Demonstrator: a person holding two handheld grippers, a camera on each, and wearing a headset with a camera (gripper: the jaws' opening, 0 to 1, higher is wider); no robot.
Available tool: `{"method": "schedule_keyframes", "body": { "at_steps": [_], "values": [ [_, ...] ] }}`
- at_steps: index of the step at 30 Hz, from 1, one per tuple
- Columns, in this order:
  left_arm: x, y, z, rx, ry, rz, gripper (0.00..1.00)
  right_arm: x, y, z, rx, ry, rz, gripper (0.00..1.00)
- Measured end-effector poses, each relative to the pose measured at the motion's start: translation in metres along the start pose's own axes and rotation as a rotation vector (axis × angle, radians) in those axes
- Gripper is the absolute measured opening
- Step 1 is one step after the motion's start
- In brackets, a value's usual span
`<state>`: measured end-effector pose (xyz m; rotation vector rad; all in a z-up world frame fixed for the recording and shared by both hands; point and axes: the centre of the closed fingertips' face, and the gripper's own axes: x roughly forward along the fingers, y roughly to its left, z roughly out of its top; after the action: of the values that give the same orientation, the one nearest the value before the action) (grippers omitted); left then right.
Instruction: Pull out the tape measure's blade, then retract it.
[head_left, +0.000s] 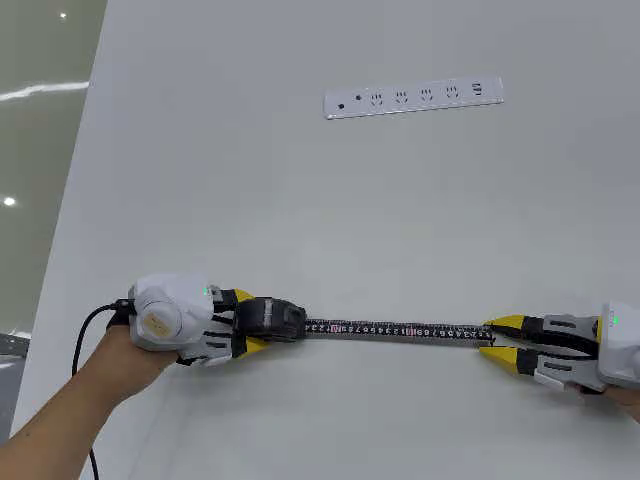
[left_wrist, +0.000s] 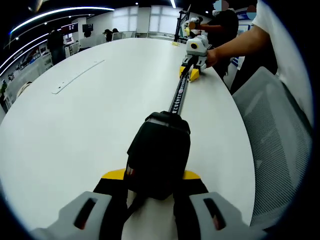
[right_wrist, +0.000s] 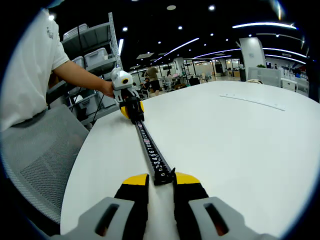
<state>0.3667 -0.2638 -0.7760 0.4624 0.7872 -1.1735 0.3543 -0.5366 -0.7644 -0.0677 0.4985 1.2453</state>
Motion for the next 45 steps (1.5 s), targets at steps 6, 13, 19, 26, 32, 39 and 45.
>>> {"method": "schedule_keyframes", "body": {
  "at_steps": [6,13,19,26,32,39,45],
  "values": [
    [-0.001,0.000,-0.001,-0.010,0.007,0.001,0.32,-0.001,0.001,0.000,-0.002,0.006,-0.001,0.18],
    [-0.001,-0.002,-0.005,-0.031,0.024,0.002,0.34,-0.001,0.000,0.002,-0.006,0.007,-0.013,0.23],
    [-0.002,-0.004,-0.007,-0.045,0.029,0.007,0.37,-0.001,-0.001,0.005,0.000,0.005,-0.021,0.26],
    [-0.003,-0.004,-0.006,-0.066,0.021,0.019,0.43,-0.003,-0.003,0.007,0.006,0.005,-0.038,0.29],
    [-0.005,-0.005,-0.004,-0.073,0.017,0.029,0.46,-0.007,-0.002,0.011,0.013,-0.002,-0.052,0.29],
    [-0.008,-0.006,-0.002,-0.092,0.014,0.041,0.50,-0.007,-0.001,0.012,0.028,0.001,-0.066,0.32],
    [-0.010,-0.008,-0.003,-0.104,0.013,0.054,0.52,-0.007,0.001,0.012,0.040,0.001,-0.078,0.34]
  ]
}}
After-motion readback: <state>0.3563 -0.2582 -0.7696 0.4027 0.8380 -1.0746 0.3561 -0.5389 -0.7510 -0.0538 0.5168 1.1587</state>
